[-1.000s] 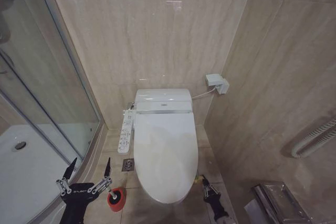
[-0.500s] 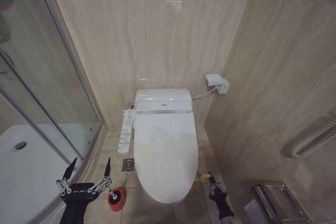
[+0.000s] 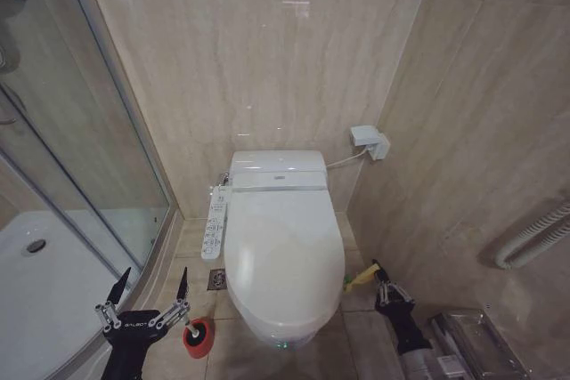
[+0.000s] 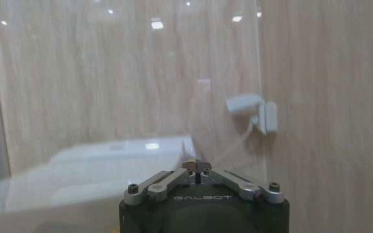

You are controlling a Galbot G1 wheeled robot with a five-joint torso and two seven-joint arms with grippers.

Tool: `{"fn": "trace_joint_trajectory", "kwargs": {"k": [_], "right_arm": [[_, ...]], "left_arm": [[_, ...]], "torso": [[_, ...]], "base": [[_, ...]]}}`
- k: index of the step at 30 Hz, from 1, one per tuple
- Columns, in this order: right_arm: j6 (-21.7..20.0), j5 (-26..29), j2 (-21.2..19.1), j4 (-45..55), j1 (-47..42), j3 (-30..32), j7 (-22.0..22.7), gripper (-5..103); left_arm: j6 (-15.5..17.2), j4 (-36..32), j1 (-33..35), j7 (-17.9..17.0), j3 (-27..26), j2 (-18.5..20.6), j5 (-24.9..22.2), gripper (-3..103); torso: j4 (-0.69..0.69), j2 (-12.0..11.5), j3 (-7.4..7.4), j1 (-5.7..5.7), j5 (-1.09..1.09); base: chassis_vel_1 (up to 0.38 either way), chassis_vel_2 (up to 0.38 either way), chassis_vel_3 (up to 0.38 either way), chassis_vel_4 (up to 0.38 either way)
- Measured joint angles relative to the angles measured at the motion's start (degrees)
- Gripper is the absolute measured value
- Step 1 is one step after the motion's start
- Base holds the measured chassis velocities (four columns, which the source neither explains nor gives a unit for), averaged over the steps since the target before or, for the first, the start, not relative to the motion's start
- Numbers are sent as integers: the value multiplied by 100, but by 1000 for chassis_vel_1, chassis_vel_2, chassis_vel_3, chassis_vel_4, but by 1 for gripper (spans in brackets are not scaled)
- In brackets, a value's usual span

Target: Open the toilet lid, clean the toilet bowl with a toilet brush, close the toilet lid, and flush.

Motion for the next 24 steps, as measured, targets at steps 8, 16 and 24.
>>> {"fn": "trace_joint_trajectory", "kwargs": {"k": [8, 16, 24], "right_arm": [[-799, 68, -201, 812, 868, -70, 488, 0], [-1432, 547, -873, 620, 2205, -214, 805, 0], [-1527, 1007, -1211, -167, 3412, -288, 803, 0]], "left_arm": [[0, 0, 0, 0, 0, 0, 0, 100], [0, 0, 0, 0, 0, 0, 0, 100], [0, 0, 0, 1, 1, 0, 0, 100]], "torso": [[2, 0, 0, 0, 0], [3, 0, 0, 0, 1], [3, 0, 0, 0, 1]], "base": [[0, 0, 0, 0], [0, 0, 0, 0], [0, 0, 0, 0]]}}
